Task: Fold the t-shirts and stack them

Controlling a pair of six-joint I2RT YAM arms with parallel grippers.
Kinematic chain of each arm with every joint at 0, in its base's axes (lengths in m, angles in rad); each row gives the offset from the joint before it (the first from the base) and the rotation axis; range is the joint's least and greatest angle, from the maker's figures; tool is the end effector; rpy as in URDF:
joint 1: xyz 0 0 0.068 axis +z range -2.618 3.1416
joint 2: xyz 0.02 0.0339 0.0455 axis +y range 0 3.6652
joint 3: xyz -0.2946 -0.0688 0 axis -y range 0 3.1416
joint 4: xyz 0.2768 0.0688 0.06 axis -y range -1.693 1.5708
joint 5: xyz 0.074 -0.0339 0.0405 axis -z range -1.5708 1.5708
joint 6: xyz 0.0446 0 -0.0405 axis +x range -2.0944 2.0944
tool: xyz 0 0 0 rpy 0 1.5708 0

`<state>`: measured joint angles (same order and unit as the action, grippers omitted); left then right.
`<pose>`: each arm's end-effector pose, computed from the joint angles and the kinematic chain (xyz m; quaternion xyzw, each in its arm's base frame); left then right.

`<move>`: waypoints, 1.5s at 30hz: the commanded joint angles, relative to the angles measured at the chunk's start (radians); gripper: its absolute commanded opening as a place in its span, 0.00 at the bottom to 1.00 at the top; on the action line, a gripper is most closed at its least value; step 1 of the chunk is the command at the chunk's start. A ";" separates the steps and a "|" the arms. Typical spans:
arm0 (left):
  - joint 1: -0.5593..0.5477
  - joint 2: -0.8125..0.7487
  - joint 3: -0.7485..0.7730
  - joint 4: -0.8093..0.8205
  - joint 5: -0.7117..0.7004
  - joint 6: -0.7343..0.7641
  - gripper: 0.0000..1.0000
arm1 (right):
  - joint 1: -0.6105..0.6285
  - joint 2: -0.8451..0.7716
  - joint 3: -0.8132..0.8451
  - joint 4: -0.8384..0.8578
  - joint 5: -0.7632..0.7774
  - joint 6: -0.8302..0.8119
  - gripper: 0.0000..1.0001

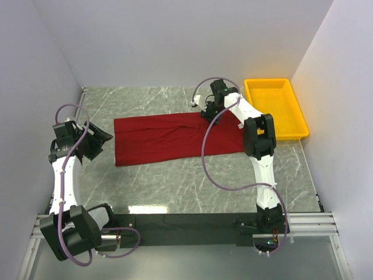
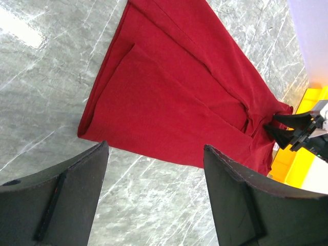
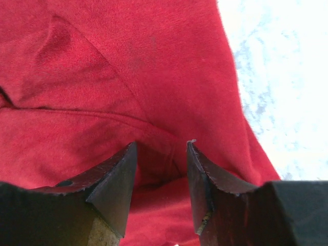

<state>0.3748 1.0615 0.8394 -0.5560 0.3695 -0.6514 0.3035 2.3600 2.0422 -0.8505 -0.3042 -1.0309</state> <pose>0.2310 0.0736 0.2871 -0.3833 0.8248 -0.2202 0.3525 0.5270 0.1790 0.1843 -0.6231 0.7421 0.0685 0.2375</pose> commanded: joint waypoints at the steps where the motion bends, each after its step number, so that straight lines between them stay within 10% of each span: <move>1: 0.006 0.008 0.018 0.038 0.019 -0.005 0.80 | 0.003 0.033 0.044 -0.015 0.010 0.000 0.50; 6: 0.006 0.005 0.017 0.034 0.011 -0.002 0.80 | 0.005 0.047 0.056 -0.016 0.013 0.006 0.42; 12: 0.006 0.005 0.007 0.041 0.012 -0.007 0.80 | 0.005 0.005 0.009 0.030 0.019 0.006 0.06; 45: 0.004 0.017 0.021 0.036 0.008 0.002 0.80 | 0.083 -0.099 -0.056 0.237 0.053 0.106 0.00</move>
<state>0.3748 1.0798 0.8394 -0.5419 0.3691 -0.6510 0.3714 2.3119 1.9873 -0.6880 -0.2787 -0.9558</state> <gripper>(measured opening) 0.797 0.010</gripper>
